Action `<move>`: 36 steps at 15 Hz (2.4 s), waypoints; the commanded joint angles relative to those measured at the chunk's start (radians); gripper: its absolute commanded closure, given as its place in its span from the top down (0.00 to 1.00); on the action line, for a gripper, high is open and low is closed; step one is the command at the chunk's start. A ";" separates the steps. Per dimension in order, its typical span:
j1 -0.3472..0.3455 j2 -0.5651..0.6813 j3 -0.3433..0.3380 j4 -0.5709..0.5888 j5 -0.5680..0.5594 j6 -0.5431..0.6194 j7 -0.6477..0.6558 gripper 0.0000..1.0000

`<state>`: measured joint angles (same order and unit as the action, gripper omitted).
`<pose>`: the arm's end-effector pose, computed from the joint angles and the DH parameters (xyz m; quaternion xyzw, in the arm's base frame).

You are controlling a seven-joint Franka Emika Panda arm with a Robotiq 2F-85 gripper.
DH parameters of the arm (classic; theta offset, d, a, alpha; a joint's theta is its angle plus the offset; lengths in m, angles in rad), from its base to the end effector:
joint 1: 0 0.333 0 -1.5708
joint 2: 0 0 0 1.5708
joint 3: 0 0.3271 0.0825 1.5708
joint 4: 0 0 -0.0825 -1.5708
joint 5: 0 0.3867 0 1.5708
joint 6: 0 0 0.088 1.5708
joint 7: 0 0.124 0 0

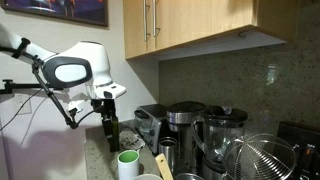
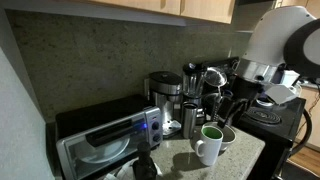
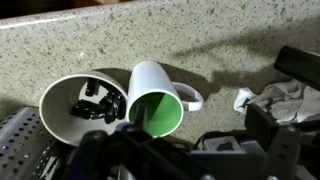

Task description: Pick the silver bottle and put it in the white cup

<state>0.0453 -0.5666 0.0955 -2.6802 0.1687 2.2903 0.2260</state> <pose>0.3724 0.0575 0.4168 -0.9904 0.0972 -0.0793 0.0573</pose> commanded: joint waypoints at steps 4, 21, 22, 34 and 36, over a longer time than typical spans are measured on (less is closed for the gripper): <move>0.001 0.000 -0.001 0.002 -0.001 -0.003 0.001 1.00; -0.064 0.438 -0.020 0.416 -0.237 0.161 -0.022 1.00; -0.063 0.483 -0.024 0.443 -0.248 0.177 -0.021 1.00; -0.041 0.778 -0.067 0.684 -0.233 0.228 -0.058 1.00; -0.039 0.743 -0.062 0.675 -0.217 0.181 -0.068 1.00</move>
<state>-0.0080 0.1678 0.0412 -2.0325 -0.0858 2.5312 0.1949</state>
